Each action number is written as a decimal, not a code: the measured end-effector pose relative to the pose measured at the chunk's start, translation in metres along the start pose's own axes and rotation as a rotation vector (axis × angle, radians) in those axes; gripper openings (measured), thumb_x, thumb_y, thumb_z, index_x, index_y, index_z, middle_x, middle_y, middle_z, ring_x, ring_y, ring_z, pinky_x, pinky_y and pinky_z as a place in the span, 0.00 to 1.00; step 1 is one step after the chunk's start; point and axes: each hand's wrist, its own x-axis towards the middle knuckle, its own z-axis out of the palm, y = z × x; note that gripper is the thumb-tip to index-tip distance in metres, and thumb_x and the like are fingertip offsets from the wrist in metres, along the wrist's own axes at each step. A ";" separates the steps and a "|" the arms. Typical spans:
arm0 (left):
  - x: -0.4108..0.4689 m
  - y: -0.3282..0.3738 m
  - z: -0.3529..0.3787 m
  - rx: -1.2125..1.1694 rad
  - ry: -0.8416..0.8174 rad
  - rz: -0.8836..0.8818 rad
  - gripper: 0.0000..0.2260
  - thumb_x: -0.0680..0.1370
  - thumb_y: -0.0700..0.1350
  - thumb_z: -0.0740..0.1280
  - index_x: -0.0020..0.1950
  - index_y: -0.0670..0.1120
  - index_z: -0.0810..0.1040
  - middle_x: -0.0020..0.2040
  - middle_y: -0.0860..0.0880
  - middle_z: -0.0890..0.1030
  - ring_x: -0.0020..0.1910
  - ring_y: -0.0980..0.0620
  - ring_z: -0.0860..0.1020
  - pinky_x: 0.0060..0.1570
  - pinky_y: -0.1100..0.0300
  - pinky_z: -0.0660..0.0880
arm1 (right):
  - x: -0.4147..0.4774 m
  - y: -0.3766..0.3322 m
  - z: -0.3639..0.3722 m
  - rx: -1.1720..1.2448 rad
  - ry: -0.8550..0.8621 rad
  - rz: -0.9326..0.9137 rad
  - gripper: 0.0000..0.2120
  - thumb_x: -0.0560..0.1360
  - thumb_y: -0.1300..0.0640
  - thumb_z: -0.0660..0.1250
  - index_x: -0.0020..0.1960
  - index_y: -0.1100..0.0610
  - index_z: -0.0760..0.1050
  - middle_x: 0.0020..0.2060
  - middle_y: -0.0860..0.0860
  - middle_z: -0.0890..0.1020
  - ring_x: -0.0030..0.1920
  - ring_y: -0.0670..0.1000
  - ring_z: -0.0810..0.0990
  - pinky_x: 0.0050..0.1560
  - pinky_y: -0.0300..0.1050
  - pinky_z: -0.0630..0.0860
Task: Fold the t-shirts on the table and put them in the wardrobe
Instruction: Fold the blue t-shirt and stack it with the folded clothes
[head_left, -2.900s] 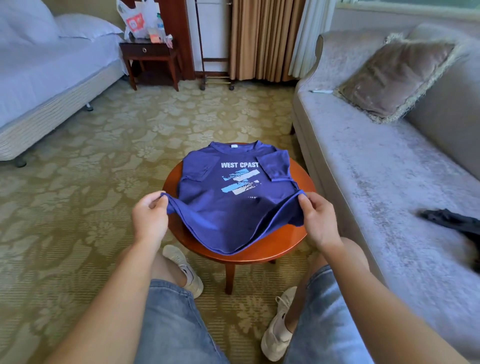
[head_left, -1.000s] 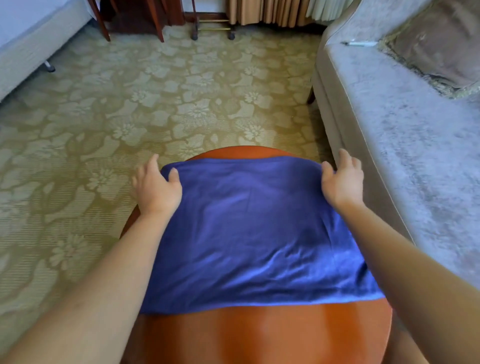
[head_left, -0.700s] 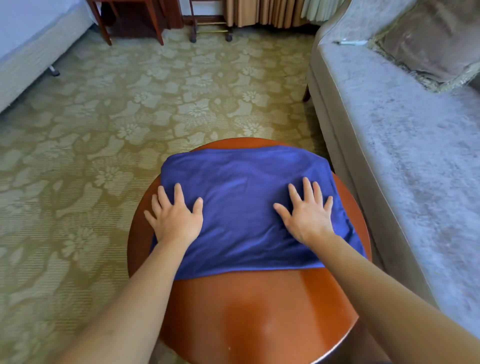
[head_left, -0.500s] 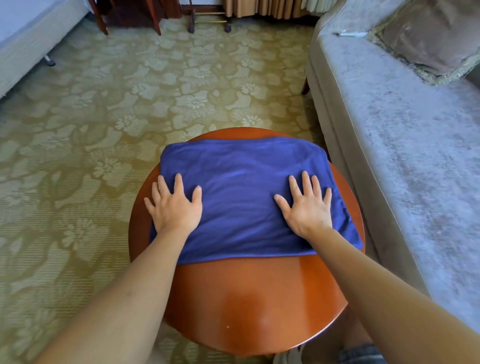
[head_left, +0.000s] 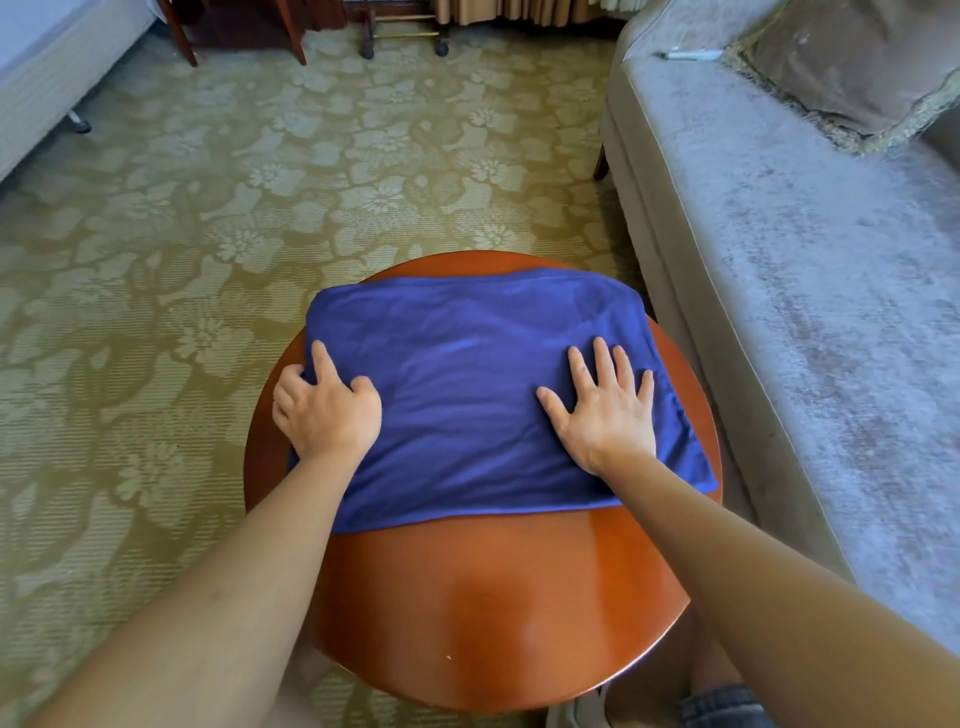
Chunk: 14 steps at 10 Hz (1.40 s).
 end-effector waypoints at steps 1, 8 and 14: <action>0.007 0.004 -0.013 -0.004 -0.073 -0.061 0.36 0.78 0.55 0.63 0.80 0.51 0.47 0.71 0.41 0.63 0.71 0.41 0.60 0.69 0.45 0.59 | 0.000 0.001 0.000 0.007 0.005 -0.001 0.36 0.77 0.30 0.42 0.79 0.47 0.50 0.79 0.51 0.48 0.79 0.55 0.43 0.76 0.61 0.42; 0.016 -0.048 -0.036 -0.217 -0.342 0.339 0.25 0.81 0.41 0.63 0.76 0.58 0.64 0.66 0.58 0.70 0.47 0.63 0.74 0.57 0.62 0.68 | 0.001 0.000 0.001 -0.037 -0.018 -0.001 0.36 0.77 0.30 0.42 0.79 0.48 0.49 0.79 0.52 0.47 0.78 0.55 0.43 0.76 0.62 0.43; -0.003 0.015 -0.117 -0.512 -0.590 0.291 0.33 0.75 0.36 0.69 0.77 0.51 0.63 0.73 0.51 0.68 0.66 0.53 0.71 0.66 0.58 0.68 | -0.047 0.029 -0.014 -0.083 -0.213 -0.088 0.35 0.78 0.32 0.43 0.80 0.47 0.42 0.79 0.50 0.40 0.78 0.55 0.38 0.75 0.63 0.44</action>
